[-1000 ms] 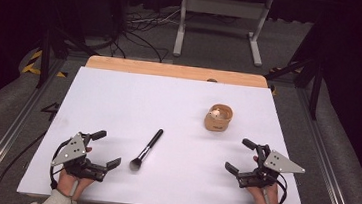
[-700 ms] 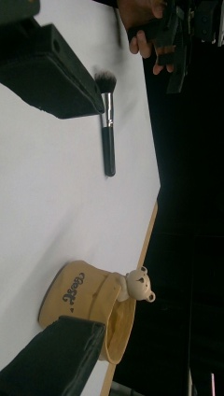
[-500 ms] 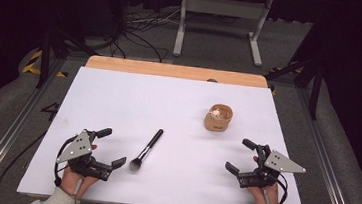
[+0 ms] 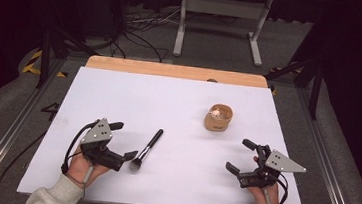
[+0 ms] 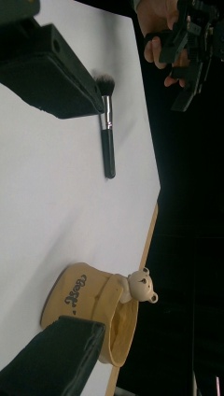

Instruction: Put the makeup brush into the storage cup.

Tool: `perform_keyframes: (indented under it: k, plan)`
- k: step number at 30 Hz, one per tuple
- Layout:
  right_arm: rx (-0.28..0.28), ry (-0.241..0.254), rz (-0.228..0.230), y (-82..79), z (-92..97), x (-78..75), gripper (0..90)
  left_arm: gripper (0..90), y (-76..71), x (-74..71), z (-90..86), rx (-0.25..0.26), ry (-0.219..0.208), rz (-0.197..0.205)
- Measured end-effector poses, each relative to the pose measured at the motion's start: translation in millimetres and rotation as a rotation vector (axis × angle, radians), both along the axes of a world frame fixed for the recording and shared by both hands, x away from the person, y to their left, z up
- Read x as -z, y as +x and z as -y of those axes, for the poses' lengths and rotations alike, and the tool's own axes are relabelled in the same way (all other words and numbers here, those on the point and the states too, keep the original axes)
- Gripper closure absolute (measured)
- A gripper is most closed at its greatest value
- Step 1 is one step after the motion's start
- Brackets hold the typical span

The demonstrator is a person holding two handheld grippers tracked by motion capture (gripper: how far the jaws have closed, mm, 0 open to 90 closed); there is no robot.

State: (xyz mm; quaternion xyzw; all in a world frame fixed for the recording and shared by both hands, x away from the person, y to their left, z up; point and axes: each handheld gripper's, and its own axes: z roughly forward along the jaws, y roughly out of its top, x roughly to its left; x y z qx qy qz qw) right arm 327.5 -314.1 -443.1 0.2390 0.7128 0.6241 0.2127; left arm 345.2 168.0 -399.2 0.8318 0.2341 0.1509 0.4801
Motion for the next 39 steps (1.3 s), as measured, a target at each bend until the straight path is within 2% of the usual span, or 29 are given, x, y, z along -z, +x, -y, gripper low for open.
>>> perform_keyframes:
  k: [3, 4, 6, 7, 10, 15, 18, 21, 22, 25, 29, 32, 39]
  plan:
    - [-0.003, 0.002, 0.001, 0.0, -0.2, -0.2, 0.0, 0.3, 6.8, -6.7, 8.7, 0.013, 0.070, -0.028]
    - [-0.003, 0.002, 0.001, 0.0, -0.2, -0.2, 0.0, 0.2, 6.8, -6.7, 8.7, 0.013, 0.070, -0.028]
    - [-0.003, 0.003, 0.000, -0.1, 0.2, -0.4, 0.0, 0.6, 12.2, -9.7, 13.2, 0.019, 0.102, -0.060]
    - [-0.006, 0.004, 0.002, 0.0, 0.5, -0.4, 0.0, 0.6, 17.3, -12.1, 17.1, 0.021, 0.137, -0.083]
    - [-0.004, 0.006, -0.001, -0.2, 0.9, -0.5, 0.0, 0.6, 21.0, -14.4, 21.2, 0.020, 0.161, -0.102]
    - [-0.008, 0.012, -0.004, -0.4, 1.2, -0.3, 0.0, 0.4, 28.8, -19.7, 33.1, 0.027, 0.235, -0.127]
    - [-0.011, 0.013, -0.004, -0.5, 1.0, -0.4, 0.0, 0.6, 33.1, -21.0, 39.6, 0.033, 0.267, -0.155]
    - [-0.013, 0.015, -0.003, -0.8, 1.2, -0.7, 0.0, 0.5, 36.8, -21.3, 48.9, 0.044, 0.328, -0.190]
    - [-0.013, 0.015, -0.003, -0.8, 1.2, -0.7, 0.0, 0.5, 36.8, -21.3, 48.9, 0.044, 0.328, -0.190]
    - [-0.016, 0.015, -0.006, -0.9, 1.4, -0.5, 0.0, 0.5, 39.6, -19.8, 58.2, 0.068, 0.384, -0.221]
    - [-0.021, 0.016, -0.008, -1.2, 1.0, -0.4, 0.0, 0.6, 42.6, -18.6, 65.9, 0.072, 0.426, -0.243]
    - [-0.021, 0.016, -0.009, -1.2, 1.0, -0.3, 0.0, 0.7, 44.7, -18.4, 68.2, 0.070, 0.442, -0.253]
    - [-0.024, 0.018, -0.012, -1.3, 1.0, -0.2, 0.0, 1.6, 52.6, -18.5, 73.6, 0.073, 0.501, -0.307]
